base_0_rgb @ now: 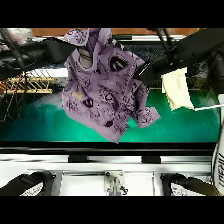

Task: Fold the shirts.

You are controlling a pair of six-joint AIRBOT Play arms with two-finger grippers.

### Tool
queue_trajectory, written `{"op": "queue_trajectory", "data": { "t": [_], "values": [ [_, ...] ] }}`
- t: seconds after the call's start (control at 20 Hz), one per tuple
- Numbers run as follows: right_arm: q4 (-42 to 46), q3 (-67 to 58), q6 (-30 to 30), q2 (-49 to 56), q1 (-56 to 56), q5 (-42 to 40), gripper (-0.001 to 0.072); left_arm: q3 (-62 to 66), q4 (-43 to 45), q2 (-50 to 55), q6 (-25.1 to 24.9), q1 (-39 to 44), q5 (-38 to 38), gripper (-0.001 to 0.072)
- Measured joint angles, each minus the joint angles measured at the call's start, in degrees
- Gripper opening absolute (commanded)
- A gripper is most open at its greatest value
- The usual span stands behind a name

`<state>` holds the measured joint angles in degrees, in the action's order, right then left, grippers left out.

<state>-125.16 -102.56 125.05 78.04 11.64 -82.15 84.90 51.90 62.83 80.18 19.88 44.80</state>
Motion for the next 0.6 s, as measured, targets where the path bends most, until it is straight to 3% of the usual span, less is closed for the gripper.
{"op": "queue_trajectory", "data": {
  "t": [0.1, 0.15, 0.4, 0.6],
  "values": [
    [-0.5, 0.0, -1.9, -2.3, 0.0, 1.1, 0.0059, 0.1, -0.3, 0.9, -0.1, 1.2, -0.1, 0.0603],
    [-0.9, 0.0, -2.5, -3.5, 0.0, 1.7, 0.0059, 0.2, -0.4, 1.1, -0.3, 1.6, -0.7, 0.0706],
    [-1.3, 0.0, -5.3, -9.5, 0.0, 6.2, 0.0059, 5.7, -0.4, 1.3, -4.5, 1.8, -3.0, 0.0709],
    [2.1, 0.0, -10.8, -14.7, 0.0, 14.7, 0.0059, 15.1, -0.2, 0.9, -8.5, 0.5, -3.9, 0.0707]
  ]
}}
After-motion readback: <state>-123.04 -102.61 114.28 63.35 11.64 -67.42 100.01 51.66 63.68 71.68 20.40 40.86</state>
